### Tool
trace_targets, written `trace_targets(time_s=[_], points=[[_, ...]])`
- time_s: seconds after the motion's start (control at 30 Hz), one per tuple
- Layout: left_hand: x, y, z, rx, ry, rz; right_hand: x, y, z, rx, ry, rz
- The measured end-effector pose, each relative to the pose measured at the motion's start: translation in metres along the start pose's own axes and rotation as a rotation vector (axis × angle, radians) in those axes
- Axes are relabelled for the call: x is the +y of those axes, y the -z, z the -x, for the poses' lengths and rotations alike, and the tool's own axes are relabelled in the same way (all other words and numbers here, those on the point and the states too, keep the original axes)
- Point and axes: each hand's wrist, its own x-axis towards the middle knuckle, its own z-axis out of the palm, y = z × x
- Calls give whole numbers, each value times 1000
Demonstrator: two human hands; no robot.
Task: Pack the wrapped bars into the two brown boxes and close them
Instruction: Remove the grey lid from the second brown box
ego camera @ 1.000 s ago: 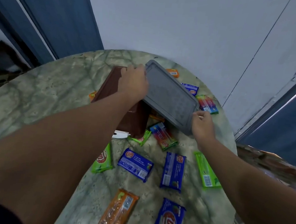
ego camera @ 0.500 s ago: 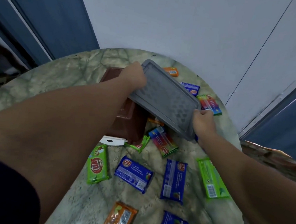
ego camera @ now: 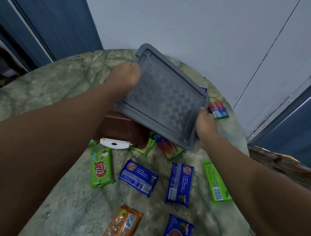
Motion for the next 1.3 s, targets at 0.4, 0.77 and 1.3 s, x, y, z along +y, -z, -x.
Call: trace_targets(time_s=[0.4,0.77,1.3], points=[[-74,43,68,122,82,301,-4,-13,57,-41,203,-3],[-183,87,179,303,188,340,18,-55,163,-153,385,201],[-333,108,289,113,173,353,141,-97,309,4,222,368]])
